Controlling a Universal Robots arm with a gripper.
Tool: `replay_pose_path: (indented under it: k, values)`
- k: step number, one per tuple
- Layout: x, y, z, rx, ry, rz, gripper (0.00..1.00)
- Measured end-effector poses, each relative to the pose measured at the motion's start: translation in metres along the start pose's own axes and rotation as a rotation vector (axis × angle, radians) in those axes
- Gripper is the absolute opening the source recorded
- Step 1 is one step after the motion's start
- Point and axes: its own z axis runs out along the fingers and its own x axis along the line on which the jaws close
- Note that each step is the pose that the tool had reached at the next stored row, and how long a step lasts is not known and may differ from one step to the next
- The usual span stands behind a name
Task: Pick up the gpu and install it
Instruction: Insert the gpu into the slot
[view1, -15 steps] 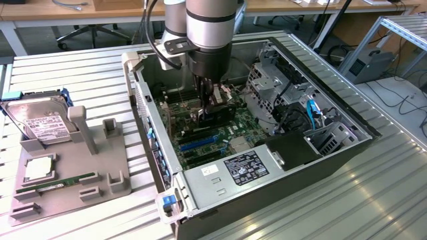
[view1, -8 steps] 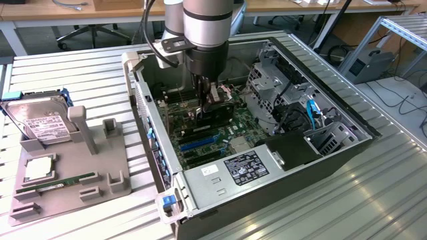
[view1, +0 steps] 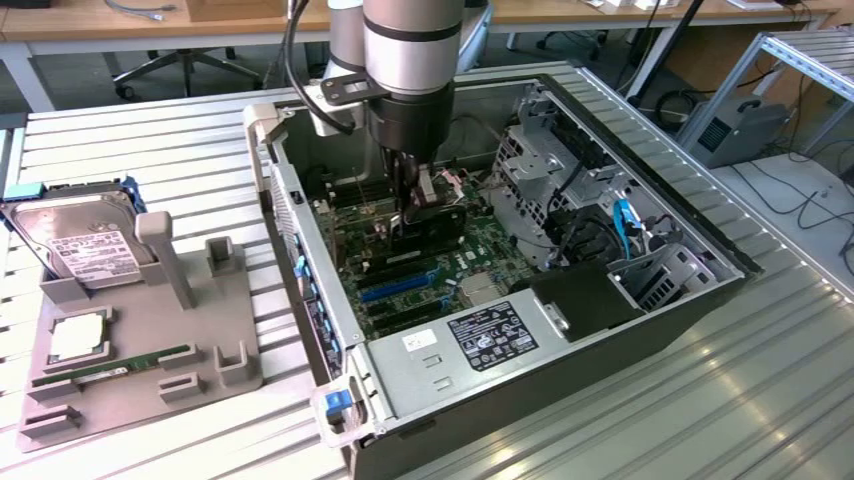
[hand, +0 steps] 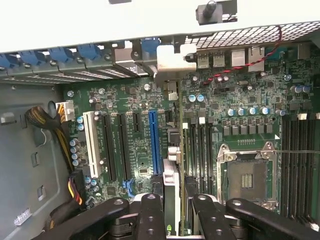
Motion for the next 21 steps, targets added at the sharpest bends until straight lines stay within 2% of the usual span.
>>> replay_pose_path:
  k: [21]
  values:
    - [0.016,-0.0005,0.0033,-0.0001,0.0001,0.000,0.27]
